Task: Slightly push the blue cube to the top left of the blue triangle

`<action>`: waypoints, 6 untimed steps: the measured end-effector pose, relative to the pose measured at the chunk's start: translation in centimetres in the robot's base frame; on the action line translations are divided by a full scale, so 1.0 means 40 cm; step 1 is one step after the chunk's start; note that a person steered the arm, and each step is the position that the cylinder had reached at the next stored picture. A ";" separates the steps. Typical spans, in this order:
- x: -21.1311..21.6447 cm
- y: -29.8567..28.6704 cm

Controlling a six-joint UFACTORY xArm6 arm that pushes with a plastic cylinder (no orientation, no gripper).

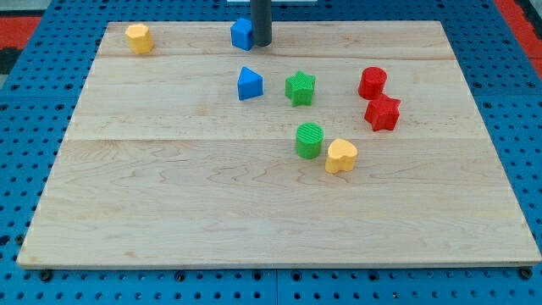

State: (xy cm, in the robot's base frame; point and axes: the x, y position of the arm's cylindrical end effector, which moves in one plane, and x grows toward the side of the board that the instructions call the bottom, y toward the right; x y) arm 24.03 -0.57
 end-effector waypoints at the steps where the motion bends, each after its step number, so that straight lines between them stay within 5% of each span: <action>1: -0.107 0.074; 3: -0.071 -0.099; 4: -0.026 -0.046; 6: 0.059 0.370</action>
